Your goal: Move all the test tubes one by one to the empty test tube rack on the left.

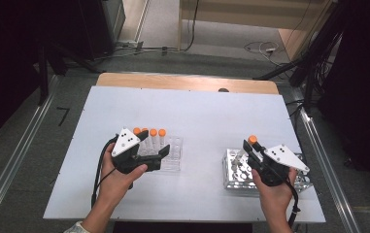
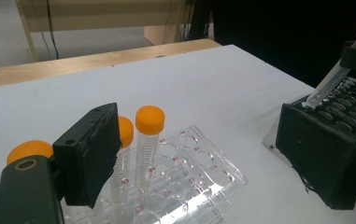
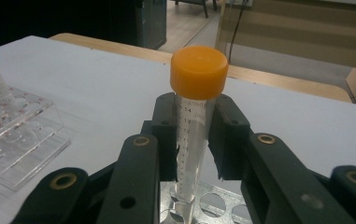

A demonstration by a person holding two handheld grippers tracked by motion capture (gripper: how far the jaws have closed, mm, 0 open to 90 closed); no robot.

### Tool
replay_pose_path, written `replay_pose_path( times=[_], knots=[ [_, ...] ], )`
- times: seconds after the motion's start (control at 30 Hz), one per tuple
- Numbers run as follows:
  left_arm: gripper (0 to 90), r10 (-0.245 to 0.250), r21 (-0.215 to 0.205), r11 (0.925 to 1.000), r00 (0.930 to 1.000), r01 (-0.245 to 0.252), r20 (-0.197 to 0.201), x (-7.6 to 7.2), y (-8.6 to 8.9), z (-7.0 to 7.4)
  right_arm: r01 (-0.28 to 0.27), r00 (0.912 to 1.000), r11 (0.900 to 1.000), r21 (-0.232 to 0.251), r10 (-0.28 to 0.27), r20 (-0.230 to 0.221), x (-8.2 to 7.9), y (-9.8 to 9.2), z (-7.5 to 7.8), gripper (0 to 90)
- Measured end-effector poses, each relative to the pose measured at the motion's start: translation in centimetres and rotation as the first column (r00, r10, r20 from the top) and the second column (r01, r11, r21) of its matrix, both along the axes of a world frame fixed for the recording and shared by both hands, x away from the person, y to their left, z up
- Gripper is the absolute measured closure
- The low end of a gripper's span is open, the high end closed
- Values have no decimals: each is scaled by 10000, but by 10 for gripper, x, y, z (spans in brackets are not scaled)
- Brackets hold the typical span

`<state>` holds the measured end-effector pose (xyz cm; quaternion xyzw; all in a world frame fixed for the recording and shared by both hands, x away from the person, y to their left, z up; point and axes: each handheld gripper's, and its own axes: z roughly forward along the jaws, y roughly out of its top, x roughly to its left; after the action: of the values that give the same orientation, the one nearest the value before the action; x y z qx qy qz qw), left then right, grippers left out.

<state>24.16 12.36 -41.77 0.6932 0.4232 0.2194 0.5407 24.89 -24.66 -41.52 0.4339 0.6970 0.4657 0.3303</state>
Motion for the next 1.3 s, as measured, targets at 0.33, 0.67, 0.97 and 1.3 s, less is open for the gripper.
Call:
replay_pose_path(
  times=[0.33, 0.67, 0.97, 1.3],
  knots=[
    [153, -243, -45, 9997, 9996, 244, 171, -3, -7, 8, -871, 9961, 9962, -6, 871, 104, -8, 18, 11, 713],
    [161, -887, -106, 9960, 9954, 891, 353, -7, -29, 19, -2277, 9734, 9734, -240, 2269, -312, -10, 59, 5, 713],
    [176, -1520, -202, 9880, 9871, 1531, 495, -9, -51, 24, -3144, 9485, 9474, -596, 3109, -614, -11, 90, -2, 713],
    [247, -2008, 28, 9796, 9784, 2009, 493, -8, -73, 22, -3527, 9343, 9331, -700, 3471, -809, -12, 103, -7, 713]
  ],
)
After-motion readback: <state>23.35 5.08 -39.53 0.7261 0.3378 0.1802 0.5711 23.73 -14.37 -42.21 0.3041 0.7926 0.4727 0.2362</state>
